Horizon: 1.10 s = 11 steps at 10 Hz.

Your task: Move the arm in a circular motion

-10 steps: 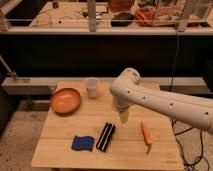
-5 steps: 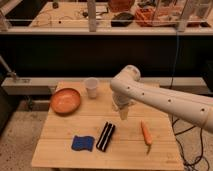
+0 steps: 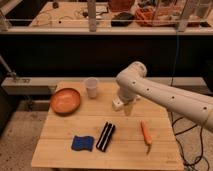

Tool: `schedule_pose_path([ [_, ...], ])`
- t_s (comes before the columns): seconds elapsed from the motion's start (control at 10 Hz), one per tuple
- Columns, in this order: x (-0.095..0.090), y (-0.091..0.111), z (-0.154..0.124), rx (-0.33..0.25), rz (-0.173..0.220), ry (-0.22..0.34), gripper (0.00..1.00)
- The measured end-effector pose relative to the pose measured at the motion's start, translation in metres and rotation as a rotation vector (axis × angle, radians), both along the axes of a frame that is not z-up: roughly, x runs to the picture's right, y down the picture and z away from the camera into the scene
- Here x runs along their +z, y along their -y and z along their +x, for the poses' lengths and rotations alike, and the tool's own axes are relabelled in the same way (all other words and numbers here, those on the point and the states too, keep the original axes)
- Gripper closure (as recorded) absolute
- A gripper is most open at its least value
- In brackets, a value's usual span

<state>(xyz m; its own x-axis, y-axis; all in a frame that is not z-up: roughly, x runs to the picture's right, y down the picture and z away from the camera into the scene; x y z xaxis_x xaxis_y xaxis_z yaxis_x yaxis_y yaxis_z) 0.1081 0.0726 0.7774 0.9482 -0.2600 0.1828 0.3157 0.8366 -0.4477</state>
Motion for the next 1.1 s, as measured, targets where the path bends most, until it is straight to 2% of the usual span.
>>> schedule_pose_path([
  [0.2,0.001,0.000,0.009,0.007,0.001,0.004,0.20],
  [0.5,-0.002,-0.003,0.054,0.031,-0.001,-0.005,0.20],
  [0.7,-0.004,-0.006,0.072,0.052,0.001,-0.012,0.20],
  [1.1,-0.014,-0.021,0.100,0.074,0.004,-0.007,0.20],
])
